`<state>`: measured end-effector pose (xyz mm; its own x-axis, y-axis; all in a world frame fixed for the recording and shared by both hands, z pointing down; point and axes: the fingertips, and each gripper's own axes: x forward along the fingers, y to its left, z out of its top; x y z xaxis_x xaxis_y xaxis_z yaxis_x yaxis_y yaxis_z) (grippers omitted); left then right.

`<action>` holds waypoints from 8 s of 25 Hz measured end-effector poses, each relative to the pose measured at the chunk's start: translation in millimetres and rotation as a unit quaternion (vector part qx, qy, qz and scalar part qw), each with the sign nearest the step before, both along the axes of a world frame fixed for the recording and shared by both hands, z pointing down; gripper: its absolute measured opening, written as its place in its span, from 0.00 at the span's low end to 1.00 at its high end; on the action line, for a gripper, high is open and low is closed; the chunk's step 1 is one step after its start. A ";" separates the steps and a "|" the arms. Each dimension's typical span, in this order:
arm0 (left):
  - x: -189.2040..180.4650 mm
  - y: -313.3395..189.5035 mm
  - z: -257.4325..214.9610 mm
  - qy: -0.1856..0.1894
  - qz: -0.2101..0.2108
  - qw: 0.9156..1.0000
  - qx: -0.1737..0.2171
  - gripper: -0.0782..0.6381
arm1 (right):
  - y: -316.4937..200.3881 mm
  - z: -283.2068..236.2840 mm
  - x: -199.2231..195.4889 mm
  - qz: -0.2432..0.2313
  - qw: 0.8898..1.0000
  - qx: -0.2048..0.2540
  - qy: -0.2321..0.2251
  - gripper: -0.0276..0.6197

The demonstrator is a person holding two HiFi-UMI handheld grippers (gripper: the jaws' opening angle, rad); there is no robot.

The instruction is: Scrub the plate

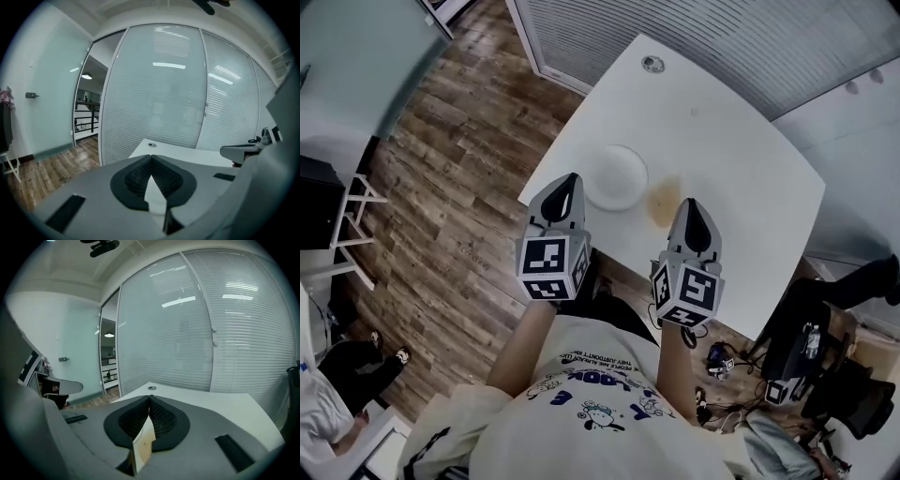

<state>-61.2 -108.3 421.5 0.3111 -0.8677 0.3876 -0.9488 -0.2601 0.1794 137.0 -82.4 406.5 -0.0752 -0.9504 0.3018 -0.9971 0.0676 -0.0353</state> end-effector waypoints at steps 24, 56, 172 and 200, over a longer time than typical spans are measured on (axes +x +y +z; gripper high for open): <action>9.9 -51.2 62.4 -0.006 0.089 0.993 -0.073 0.15 | -37.7 64.2 14.1 0.085 0.993 -0.086 0.007 0.07; 47.5 -38.8 87.7 -0.019 0.092 0.989 -0.114 0.15 | -14.6 129.7 21.5 0.019 0.980 -0.198 -0.020 0.29; 37.5 -15.2 104.5 0.398 0.014 0.882 -0.252 0.16 | -58.3 64.9 -34.6 -0.067 0.992 -0.103 -0.012 0.20; 91.8 -22.8 11.1 0.448 0.105 0.866 -0.196 0.16 | -75.6 -45.2 14.6 0.001 1.000 0.014 0.007 0.20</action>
